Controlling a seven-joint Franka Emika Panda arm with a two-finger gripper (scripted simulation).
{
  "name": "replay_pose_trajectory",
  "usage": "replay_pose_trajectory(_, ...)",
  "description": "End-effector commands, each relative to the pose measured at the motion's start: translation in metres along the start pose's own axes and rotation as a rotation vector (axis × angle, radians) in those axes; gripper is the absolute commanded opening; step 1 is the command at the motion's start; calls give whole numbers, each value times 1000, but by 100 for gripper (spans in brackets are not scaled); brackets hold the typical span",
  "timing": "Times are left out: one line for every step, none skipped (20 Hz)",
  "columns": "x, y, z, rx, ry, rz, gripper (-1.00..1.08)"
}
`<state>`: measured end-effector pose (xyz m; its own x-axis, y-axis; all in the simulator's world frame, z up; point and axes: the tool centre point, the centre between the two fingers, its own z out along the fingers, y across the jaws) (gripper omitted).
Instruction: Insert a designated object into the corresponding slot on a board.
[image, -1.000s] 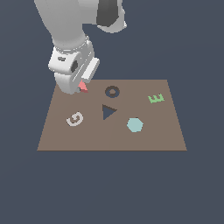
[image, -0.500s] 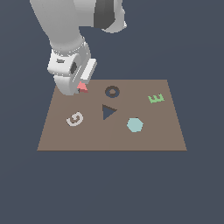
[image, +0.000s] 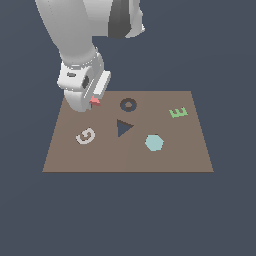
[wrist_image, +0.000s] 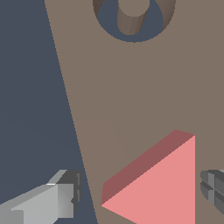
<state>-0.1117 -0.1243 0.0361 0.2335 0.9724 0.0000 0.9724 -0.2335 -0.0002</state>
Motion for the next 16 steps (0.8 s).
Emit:
replay_pose_trajectory(0,0,5,0,0,-1,100)
replay_pose_trajectory(0,0,6,0,0,-1,100)
replay_pose_trajectory(0,0,6,0,0,-1,100)
replay_pose_trajectory(0,0,6,0,0,-1,-100)
replay_pose_trajectory(0,0,6,0,0,-1,-100)
replay_pose_trajectory(0,0,6,0,0,-1,-100)
replay_pose_trajectory(0,0,6,0,0,-1,-100)
replay_pose_trajectory(0,0,6,0,0,-1,-100)
replay_pose_trajectory(0,0,6,0,0,-1,-100)
replay_pose_trajectory(0,0,6,0,0,-1,-100)
replay_pose_trajectory(0,0,6,0,0,-1,-100)
replay_pose_trajectory(0,0,6,0,0,-1,-100)
replay_pose_trajectory(0,0,6,0,0,-1,-100)
replay_pose_trajectory(0,0,6,-1,0,-2,-100)
replay_pose_trajectory(0,0,5,-1,0,-2,-100)
replay_pose_trajectory(0,0,4,-1,0,-2,-100)
